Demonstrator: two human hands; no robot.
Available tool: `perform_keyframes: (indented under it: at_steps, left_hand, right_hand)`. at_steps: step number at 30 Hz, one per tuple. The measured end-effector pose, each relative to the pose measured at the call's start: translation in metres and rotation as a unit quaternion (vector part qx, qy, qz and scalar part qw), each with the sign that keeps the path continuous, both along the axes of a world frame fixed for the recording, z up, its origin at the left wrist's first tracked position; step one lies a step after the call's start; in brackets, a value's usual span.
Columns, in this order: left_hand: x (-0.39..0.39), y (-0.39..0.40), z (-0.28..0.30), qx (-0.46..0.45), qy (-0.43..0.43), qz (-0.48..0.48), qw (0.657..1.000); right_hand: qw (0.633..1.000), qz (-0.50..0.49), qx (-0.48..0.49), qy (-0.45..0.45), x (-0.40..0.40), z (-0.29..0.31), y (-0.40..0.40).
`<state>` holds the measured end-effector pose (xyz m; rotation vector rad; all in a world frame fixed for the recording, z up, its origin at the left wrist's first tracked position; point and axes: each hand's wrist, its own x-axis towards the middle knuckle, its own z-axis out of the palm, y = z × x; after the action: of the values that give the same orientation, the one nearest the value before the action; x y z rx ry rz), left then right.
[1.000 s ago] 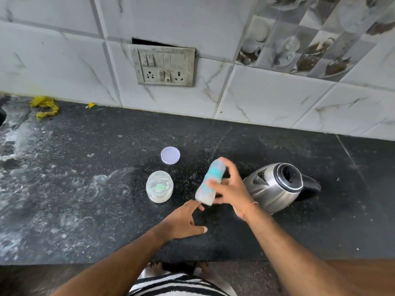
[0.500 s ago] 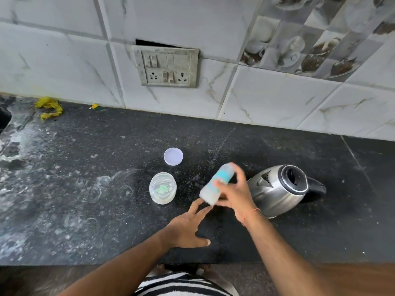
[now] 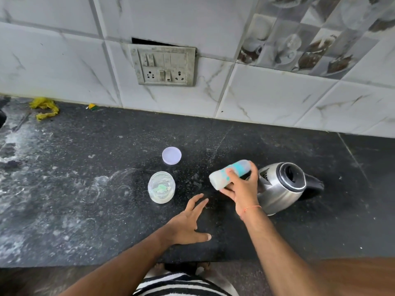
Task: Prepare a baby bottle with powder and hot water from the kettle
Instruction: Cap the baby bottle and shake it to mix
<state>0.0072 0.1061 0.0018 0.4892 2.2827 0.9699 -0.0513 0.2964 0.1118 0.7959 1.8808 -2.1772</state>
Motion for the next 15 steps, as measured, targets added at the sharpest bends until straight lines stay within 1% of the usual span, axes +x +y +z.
perform_keyframes:
  at_steps: [1, 3, 4, 5, 6, 7, 10, 11, 13, 14, 15]
  left_hand:
    - [0.001, 0.0, 0.0, 0.002, -0.002, 0.004, 1.0]
    - [0.003, -0.001, 0.002, 0.003, -0.003, 0.006, 1.0]
    - [0.003, -0.002, 0.0, 0.0, 0.0, 0.003, 1.0]
    - [0.001, -0.001, -0.001, -0.002, 0.001, 0.001, 1.0]
    - [0.0, 0.001, -0.001, -0.002, 0.001, 0.001, 1.0]
    - [0.0, 0.001, 0.0, 0.0, -0.002, 0.005, 1.0]
    - [0.005, -0.001, 0.002, 0.005, -0.01, 0.014, 1.0]
    - [0.006, -0.002, 0.001, 0.004, -0.007, 0.012, 1.0]
    - [0.004, 0.0, 0.001, 0.005, -0.003, 0.014, 1.0]
    - [0.004, 0.0, 0.001, 0.008, -0.006, 0.019, 1.0]
    - [0.004, 0.0, 0.001, 0.012, -0.012, 0.022, 1.0]
  right_hand:
    - [1.0, 0.017, 0.016, -0.001, 0.0, 0.0, 0.001]
    - [0.993, 0.105, 0.045, -0.024, 0.006, 0.0, -0.006]
    - [0.992, 0.109, 0.056, -0.019, 0.009, -0.002, -0.009]
    - [0.996, 0.069, 0.054, -0.014, 0.009, -0.002, -0.011]
    - [0.999, 0.021, 0.032, -0.011, 0.008, -0.003, -0.009]
    - [1.0, 0.006, 0.02, -0.011, 0.006, -0.003, -0.007]
    - [0.994, 0.098, 0.044, -0.029, 0.005, 0.002, -0.012]
    - [0.996, 0.079, 0.041, -0.022, 0.004, 0.001, -0.013]
    - [1.0, 0.003, 0.007, -0.001, 0.0, 0.003, -0.009]
    - [1.0, 0.014, 0.008, -0.001, -0.004, 0.003, -0.008]
    - [0.999, 0.042, 0.002, -0.022, -0.006, 0.006, -0.012]
